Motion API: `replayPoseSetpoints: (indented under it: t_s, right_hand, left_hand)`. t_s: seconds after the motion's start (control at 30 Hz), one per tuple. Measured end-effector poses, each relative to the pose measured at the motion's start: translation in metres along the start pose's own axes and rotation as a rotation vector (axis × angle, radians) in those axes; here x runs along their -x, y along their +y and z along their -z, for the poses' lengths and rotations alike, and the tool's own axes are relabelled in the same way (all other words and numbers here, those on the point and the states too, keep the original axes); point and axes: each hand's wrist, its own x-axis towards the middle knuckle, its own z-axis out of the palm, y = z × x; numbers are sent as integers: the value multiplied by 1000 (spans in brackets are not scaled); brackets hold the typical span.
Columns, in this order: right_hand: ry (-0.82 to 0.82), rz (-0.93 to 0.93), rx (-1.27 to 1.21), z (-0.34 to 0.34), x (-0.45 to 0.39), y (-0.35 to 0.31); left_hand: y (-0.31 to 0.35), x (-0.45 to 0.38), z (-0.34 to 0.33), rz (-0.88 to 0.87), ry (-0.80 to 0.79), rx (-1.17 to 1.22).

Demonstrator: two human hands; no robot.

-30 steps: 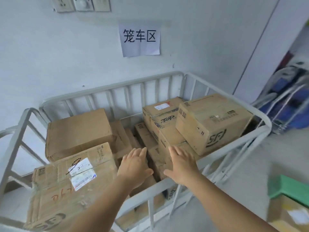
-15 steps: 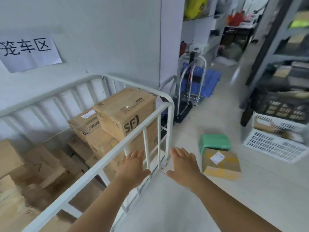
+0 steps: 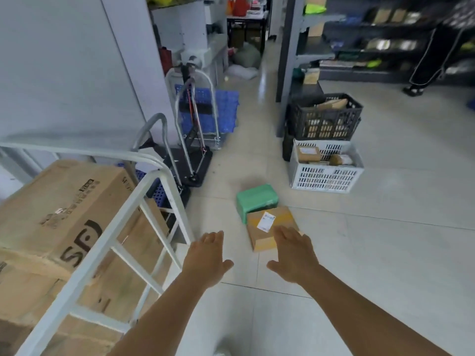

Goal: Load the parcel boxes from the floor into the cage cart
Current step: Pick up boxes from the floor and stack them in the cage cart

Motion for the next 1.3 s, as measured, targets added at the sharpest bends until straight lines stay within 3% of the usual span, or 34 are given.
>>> replayPoseSetpoints:
  t_s: [0.3,0.6,1.0,1.3]
  right_hand:
    - [-49,-182,-23,12,-72,40]
    - [-70,-229,-71,8,-152,107]
    - [-174,-128,-115,-2,-325,246]
    - [-250,-142,-144,-84,-430,304]
  left_hand:
    - [5,-117,5,-146,-113,-102]
    - [32,-215,-8,-139,-190,-143]
    - [107,-377,-49,154,-271,-81]
    - [89,-468,-145,332,-300,-3]
